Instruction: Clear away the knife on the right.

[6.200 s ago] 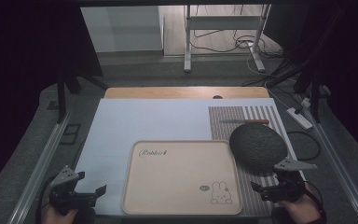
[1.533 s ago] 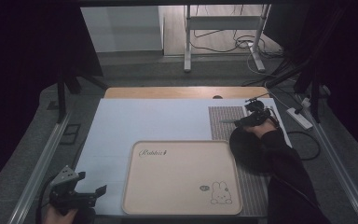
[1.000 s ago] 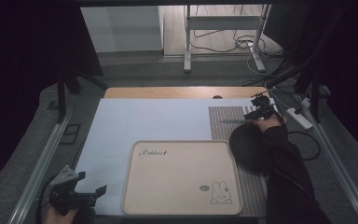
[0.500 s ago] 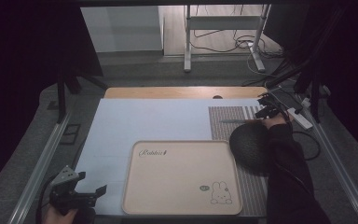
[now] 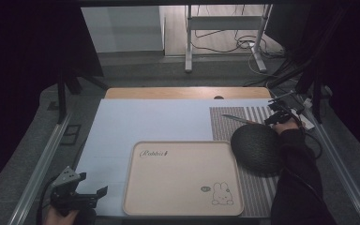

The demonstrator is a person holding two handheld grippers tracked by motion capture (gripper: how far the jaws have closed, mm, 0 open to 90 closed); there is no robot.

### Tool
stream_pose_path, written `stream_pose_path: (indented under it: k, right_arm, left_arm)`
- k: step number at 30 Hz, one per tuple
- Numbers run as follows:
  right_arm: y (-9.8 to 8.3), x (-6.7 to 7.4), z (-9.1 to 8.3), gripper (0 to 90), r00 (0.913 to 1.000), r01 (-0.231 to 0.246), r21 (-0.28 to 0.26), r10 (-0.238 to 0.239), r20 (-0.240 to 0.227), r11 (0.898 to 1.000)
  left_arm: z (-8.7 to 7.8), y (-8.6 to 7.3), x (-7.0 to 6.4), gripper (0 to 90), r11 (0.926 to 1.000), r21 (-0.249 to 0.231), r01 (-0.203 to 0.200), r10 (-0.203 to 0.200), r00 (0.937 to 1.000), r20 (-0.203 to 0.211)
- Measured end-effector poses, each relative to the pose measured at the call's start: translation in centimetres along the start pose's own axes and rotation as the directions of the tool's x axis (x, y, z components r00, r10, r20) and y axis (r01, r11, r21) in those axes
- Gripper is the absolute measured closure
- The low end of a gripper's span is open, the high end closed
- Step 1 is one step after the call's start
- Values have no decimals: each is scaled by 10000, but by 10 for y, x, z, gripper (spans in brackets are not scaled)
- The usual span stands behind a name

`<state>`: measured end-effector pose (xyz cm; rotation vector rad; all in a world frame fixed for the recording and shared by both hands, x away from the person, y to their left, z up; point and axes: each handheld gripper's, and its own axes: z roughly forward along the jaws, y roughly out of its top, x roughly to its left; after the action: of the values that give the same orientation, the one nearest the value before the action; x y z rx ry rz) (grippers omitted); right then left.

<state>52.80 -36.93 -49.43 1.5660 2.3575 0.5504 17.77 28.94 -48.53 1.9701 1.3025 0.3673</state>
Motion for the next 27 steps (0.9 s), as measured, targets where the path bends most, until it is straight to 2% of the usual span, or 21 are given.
stream_pose_path:
  k: [4,7,12,13,15,18,23,25,26,27]
  right_arm:
    - [-5,2,-4,894,9997,115,311,-108,-233,9995]
    - [-7,2,-7,894,9997,233,509,-232,-22,9984]
    - [-8,-1,-7,877,9998,82,445,-73,-203,9990]
    - [-5,0,-11,819,9998,71,208,-67,-186,9998]
    - [-4,0,-12,786,9998,29,68,-27,-189,10000]
    - [2,7,-17,634,9997,39,-389,-48,-228,9992]
    - [13,23,-13,307,9989,178,-471,-197,-417,9987]
    - [16,28,-9,216,9992,251,-466,-265,-297,9986]
    - [18,33,-7,147,9988,283,-481,-301,-378,9984]
    - [19,34,-6,120,9986,310,-500,-330,-408,9983]
  left_arm:
    - [0,0,0,14,10000,8,-1,1,10000,-4]
    - [0,0,0,15,10000,34,-23,23,10000,-15]
    - [0,0,0,15,10000,51,-38,38,10000,-26]
    - [0,0,0,16,10000,51,-35,35,10000,-26]
    - [0,0,0,16,10000,56,-35,35,10000,-32]
    - [1,0,-1,18,10000,64,-57,57,10000,-48]
    - [0,0,-1,19,10000,62,-50,50,10000,-49]
    - [0,0,-1,19,10000,62,-51,51,10000,-53]
    - [0,0,-1,18,10000,63,-52,52,10000,-52]
    - [0,0,-1,19,10000,58,-49,49,10000,-51]
